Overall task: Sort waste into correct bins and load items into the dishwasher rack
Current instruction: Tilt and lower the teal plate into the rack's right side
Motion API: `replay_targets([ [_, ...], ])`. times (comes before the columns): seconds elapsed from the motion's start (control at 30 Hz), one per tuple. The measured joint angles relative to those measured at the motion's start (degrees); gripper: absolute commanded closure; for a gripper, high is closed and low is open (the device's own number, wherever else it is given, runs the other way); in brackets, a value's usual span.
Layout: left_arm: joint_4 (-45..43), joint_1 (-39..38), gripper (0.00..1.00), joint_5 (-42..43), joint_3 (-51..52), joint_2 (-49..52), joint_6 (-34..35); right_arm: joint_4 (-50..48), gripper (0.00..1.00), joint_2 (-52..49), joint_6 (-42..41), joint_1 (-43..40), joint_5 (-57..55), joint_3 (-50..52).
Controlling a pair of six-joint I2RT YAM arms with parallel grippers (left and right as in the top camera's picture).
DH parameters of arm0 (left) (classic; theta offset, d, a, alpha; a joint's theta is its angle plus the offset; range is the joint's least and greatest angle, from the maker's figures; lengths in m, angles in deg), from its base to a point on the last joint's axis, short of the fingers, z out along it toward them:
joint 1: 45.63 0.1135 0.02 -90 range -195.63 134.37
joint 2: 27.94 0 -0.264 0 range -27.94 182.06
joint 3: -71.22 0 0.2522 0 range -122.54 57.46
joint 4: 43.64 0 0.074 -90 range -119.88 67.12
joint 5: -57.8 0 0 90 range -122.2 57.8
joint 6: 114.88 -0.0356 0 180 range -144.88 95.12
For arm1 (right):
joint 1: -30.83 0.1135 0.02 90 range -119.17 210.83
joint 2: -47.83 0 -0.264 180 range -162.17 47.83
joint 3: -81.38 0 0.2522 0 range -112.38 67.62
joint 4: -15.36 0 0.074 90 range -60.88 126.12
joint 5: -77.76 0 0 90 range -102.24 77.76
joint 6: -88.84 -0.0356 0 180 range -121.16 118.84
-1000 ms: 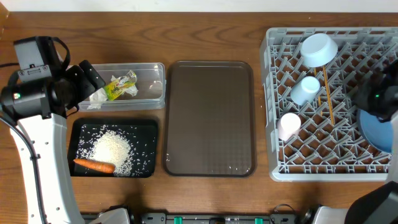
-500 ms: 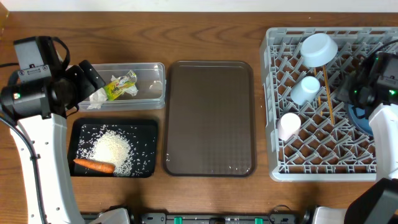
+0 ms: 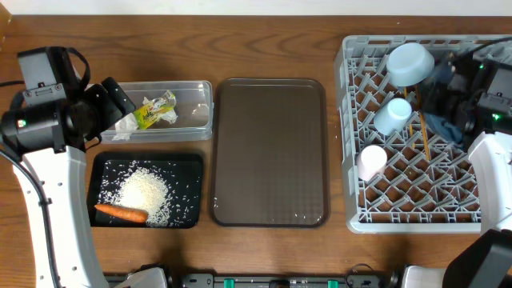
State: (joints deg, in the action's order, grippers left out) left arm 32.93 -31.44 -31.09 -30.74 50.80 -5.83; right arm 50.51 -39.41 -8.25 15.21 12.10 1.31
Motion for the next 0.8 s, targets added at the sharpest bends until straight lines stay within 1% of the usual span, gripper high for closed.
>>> replay_targets([
  [0.13,0.02,0.00,0.02,0.02,0.00,0.00,0.00,-6.71,0.99,0.24,-3.48,-0.24,14.19,0.04],
  [0.27,0.02,0.00,0.02,0.02,0.00,0.00,0.00,-14.71,0.99,0.74,-9.42,-1.92,27.82,0.42],
  [0.4,0.02,0.00,0.02,0.02,0.00,0.00,0.00,-21.86,0.99,1.46,-15.08,-4.85,37.00,0.46],
  [0.47,0.00,0.00,0.02,0.00,0.00,0.00,0.00,-22.53,0.99,1.88,-16.87,-6.25,40.89,0.46],
  [0.57,0.00,0.00,0.02,0.00,0.00,0.00,0.00,-22.53,0.99,1.92,-17.29,-7.26,45.38,0.52],
  [0.8,0.00,0.00,0.02,0.00,0.00,0.00,0.00,-22.45,0.99,1.92,-14.25,-7.80,55.87,2.14],
])
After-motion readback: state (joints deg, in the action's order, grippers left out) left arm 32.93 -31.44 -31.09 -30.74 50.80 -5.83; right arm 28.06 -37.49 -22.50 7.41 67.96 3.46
